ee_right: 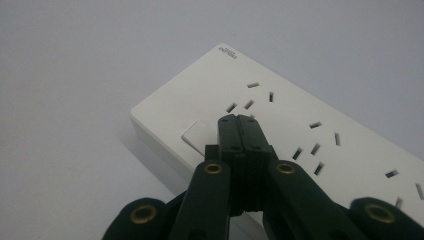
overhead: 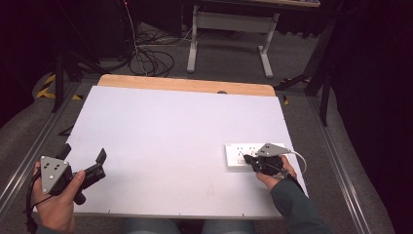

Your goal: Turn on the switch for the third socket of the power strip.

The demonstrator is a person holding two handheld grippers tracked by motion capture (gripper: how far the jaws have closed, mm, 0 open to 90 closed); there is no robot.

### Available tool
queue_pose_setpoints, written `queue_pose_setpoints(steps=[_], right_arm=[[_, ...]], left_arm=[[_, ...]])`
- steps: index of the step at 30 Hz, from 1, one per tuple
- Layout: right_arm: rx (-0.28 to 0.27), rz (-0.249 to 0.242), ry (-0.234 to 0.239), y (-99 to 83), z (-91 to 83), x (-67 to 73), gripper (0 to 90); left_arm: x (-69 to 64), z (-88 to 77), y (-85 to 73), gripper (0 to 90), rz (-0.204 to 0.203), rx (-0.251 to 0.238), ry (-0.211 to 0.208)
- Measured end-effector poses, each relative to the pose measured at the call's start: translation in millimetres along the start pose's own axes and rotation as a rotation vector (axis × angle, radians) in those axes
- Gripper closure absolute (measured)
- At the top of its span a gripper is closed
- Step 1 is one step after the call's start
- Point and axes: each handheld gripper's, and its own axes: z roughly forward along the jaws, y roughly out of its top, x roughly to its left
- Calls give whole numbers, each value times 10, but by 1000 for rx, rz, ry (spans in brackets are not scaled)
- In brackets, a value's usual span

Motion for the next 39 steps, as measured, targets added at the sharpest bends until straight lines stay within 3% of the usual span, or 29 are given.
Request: queue_pose_setpoints(steps=[39], right_arm=[[4,-18,-4,25,21,15,900]], left_arm=[[28,-48,-8,23,-3,-1,11]])
